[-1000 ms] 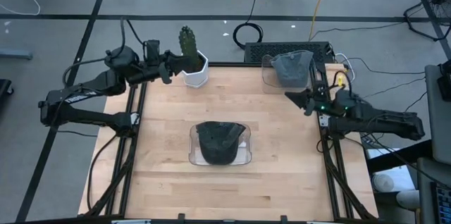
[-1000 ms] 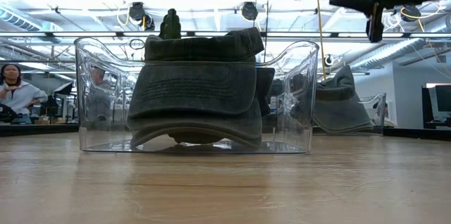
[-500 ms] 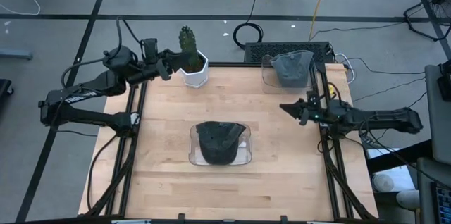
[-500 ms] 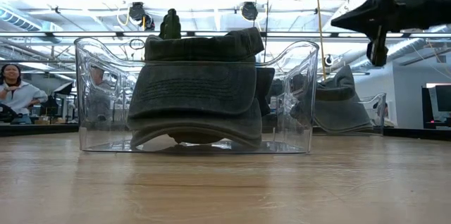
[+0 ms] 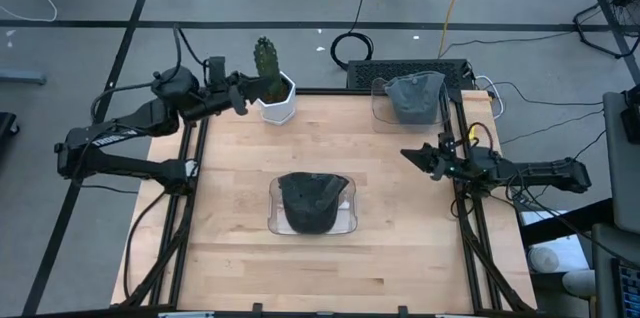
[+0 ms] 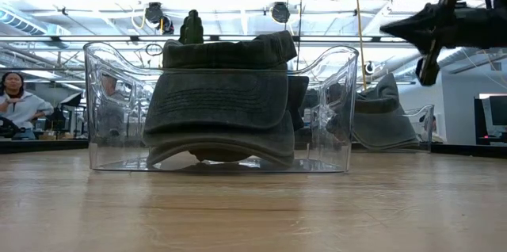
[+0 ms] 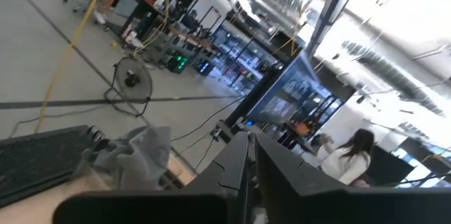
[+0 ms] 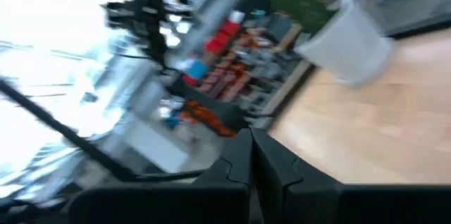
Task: Pick & Place hat
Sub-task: Return to Home Position
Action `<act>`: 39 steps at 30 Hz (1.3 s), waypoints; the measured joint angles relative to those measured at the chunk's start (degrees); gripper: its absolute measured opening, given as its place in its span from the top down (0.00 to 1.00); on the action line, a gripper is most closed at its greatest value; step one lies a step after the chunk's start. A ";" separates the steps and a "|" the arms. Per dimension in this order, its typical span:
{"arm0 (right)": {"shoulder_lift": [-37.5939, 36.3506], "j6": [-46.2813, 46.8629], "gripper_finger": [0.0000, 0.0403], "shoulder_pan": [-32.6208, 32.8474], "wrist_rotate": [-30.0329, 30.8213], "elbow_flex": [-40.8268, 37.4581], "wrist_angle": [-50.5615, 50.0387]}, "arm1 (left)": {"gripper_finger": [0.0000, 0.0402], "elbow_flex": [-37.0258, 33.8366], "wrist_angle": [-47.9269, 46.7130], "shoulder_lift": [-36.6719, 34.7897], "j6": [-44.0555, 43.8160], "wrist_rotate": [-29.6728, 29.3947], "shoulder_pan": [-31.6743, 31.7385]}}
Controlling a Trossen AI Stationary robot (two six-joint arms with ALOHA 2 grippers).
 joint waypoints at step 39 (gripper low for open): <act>-4.62 -30.40 1.00 0.00 -22.44 -2.66 -10.76 | 0.91 0.00 -11.33 -0.01 5.45 2.72 0.30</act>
